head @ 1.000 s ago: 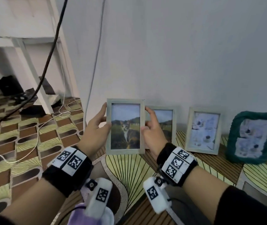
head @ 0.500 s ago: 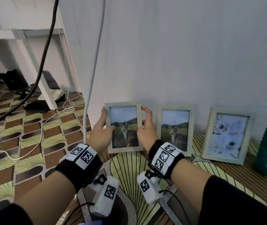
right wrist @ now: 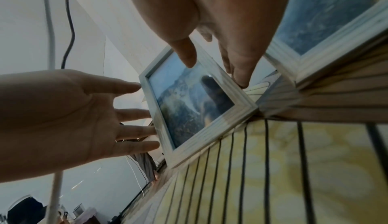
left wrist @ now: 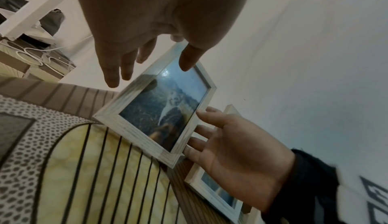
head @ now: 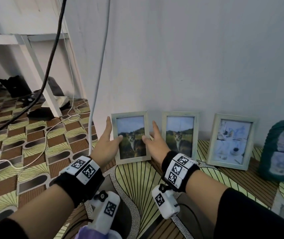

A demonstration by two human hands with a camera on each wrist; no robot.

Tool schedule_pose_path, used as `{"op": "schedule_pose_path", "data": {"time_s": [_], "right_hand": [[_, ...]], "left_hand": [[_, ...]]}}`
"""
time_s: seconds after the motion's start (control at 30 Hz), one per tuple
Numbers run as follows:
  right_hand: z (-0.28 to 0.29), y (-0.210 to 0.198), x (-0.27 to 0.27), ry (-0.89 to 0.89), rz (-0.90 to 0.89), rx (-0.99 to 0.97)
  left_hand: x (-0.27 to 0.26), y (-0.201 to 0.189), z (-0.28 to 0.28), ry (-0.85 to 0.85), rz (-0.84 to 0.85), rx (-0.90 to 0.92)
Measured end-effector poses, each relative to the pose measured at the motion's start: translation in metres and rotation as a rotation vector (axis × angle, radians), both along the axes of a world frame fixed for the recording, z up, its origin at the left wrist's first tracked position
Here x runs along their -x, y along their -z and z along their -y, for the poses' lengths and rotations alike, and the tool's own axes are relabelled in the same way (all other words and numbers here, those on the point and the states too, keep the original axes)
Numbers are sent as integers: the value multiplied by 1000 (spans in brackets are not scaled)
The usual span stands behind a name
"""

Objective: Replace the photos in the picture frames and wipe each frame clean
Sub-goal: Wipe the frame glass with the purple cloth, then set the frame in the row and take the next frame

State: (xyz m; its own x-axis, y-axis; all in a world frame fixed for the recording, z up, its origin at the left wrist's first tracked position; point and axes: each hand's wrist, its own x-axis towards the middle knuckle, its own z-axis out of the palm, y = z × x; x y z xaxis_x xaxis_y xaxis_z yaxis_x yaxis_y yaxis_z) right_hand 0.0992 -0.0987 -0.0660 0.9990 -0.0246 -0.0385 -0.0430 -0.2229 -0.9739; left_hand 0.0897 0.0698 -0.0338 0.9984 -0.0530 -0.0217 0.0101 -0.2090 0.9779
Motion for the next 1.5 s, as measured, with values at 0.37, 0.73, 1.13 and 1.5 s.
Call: {"op": "schedule_pose_path", "data": {"time_s": [0.37,0.73,1.13,1.5], "right_hand": [[52,-53,88,83,151,-176],[162,-54,117,680,330,-114],[211,-2,95,740,108,-125],[212,-3,94,696,19,-145]], "left_hand": [[82,-29,33,82,127,-22],[69,-18,178,377,197,41],[17,30,251,469,63,-27],[20,29,248,499,-29,39]]}}
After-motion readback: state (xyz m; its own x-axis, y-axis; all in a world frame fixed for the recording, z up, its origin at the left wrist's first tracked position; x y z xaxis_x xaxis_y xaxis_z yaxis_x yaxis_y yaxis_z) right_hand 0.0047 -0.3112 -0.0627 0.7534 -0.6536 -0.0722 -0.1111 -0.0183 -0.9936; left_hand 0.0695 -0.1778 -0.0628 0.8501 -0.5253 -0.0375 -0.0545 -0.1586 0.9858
